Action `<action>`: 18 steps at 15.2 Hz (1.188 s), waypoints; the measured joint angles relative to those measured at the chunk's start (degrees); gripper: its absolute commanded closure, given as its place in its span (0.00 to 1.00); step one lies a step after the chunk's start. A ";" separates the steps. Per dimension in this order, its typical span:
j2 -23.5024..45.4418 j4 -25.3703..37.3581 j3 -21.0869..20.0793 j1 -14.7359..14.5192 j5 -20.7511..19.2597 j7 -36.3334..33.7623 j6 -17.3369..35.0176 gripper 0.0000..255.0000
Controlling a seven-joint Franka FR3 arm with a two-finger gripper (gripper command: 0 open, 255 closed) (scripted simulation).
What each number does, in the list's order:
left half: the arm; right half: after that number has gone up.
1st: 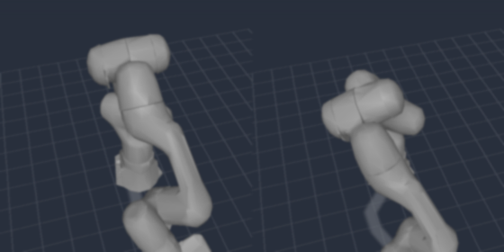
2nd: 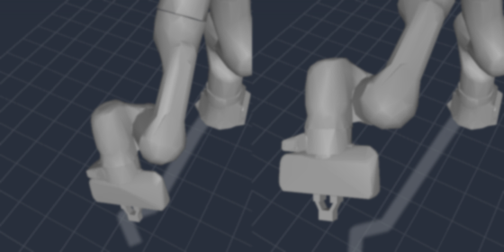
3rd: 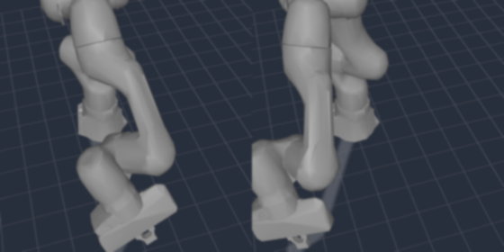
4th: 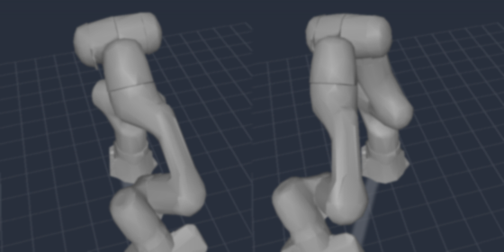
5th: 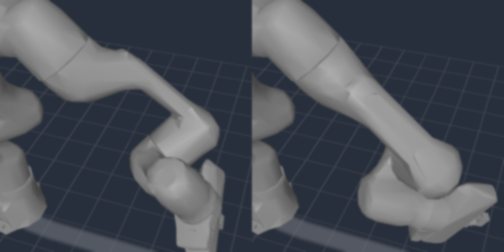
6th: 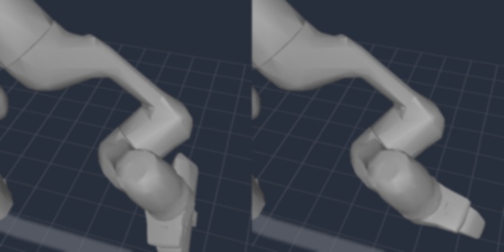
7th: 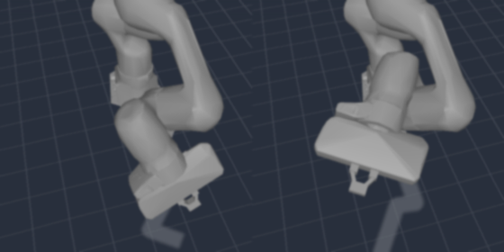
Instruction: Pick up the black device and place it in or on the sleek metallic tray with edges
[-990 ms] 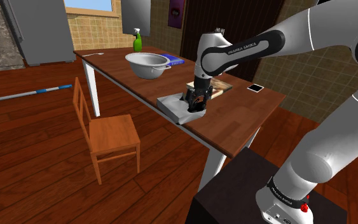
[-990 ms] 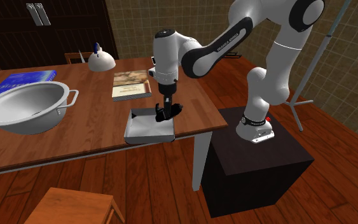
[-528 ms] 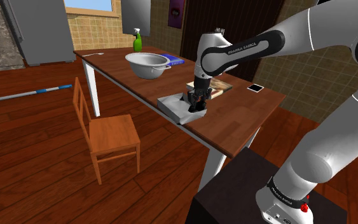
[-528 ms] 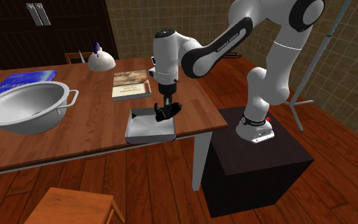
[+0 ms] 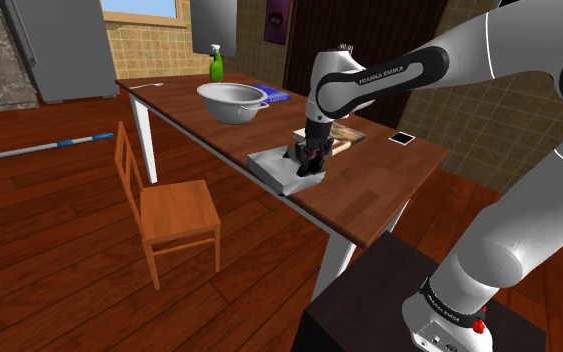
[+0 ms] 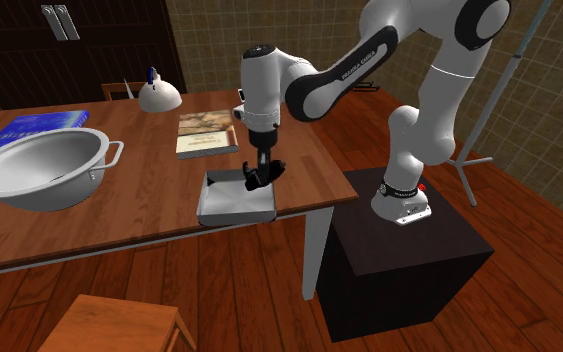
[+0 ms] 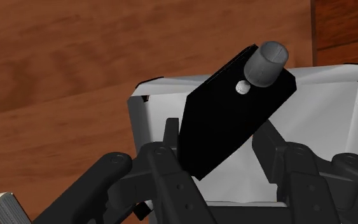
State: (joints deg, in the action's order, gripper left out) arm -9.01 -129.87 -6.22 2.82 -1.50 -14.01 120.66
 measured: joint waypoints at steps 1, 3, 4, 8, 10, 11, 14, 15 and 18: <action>-0.05 0.48 -0.02 -0.02 0.03 0.00 -0.54 1.00; -0.70 1.27 0.01 -0.04 0.13 0.12 -1.97 1.00; -1.04 1.71 0.03 -0.03 0.18 0.20 -2.71 1.00; -1.84 3.83 0.07 -0.05 0.29 0.34 -5.65 1.00; -2.20 5.13 0.10 -0.04 0.34 0.44 -7.31 1.00; -2.28 5.89 0.11 -0.04 0.36 0.46 -8.15 1.00; -2.80 7.71 0.15 -0.04 0.43 0.59 -10.50 1.00; -3.07 8.09 0.17 -0.04 0.46 0.64 -11.15 1.00; -0.58 11.80 -0.35 -0.29 0.27 -0.21 -12.41 1.00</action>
State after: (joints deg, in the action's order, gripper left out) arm -9.59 -118.07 -6.58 2.53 -1.23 -14.22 108.26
